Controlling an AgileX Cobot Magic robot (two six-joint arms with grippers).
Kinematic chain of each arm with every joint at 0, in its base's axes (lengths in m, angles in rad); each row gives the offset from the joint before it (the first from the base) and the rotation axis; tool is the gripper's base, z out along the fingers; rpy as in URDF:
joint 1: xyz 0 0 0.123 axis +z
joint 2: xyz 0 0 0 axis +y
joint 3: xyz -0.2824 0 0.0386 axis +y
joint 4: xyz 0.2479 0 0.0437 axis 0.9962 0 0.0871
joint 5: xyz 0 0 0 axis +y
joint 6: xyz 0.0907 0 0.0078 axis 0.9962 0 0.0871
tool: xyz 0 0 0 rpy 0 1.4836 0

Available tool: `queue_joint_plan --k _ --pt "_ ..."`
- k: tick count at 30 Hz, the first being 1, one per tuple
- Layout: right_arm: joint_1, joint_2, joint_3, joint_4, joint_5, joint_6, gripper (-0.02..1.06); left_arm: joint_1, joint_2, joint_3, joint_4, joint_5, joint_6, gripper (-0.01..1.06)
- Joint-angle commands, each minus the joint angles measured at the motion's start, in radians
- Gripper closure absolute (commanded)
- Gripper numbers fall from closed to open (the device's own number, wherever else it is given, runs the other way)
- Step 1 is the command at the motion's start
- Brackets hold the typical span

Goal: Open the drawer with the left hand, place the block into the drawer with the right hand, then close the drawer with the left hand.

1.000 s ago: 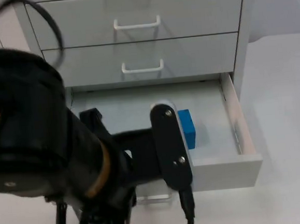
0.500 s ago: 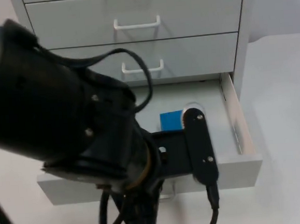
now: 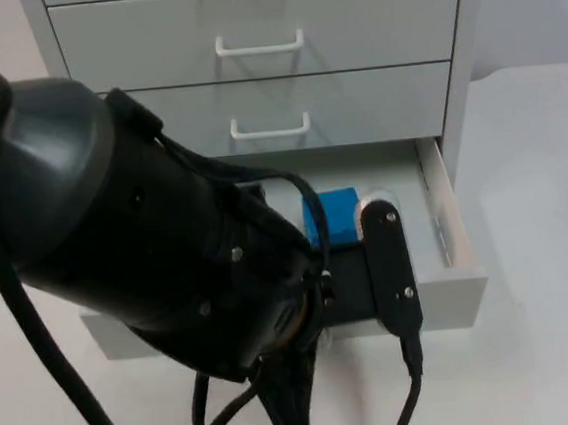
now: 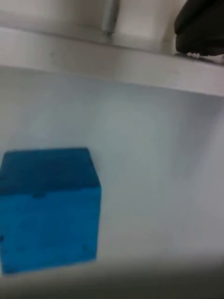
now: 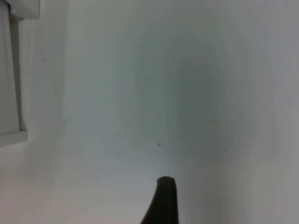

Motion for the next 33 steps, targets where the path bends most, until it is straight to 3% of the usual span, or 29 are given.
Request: queue_joint_plan --k 1,8,11,22,33 --pt "-0.004 -0.007 -0.001 0.003 -0.007 -0.008 0.35 0.001 -0.004 -0.011 0.149 0.046 -0.132 1.05" --pt "-0.004 -0.007 -0.001 0.003 -0.007 -0.008 0.35 0.003 -0.003 -0.011 0.37 0.09 -0.307 1.05" --pt "-0.004 -0.007 -0.001 0.003 -0.007 -0.008 0.35 0.035 -0.003 -0.011 0.385 0.075 -0.383 1.05" --pt "-0.004 -0.007 -0.001 0.003 -0.007 -0.008 0.35 0.156 0.004 -0.024 0.385 0.035 -0.386 1.05" --pt "-0.004 -0.007 -0.001 0.003 -0.016 -0.008 0.35 0.246 0.147 -0.165 0.385 0.063 -0.387 1.05"
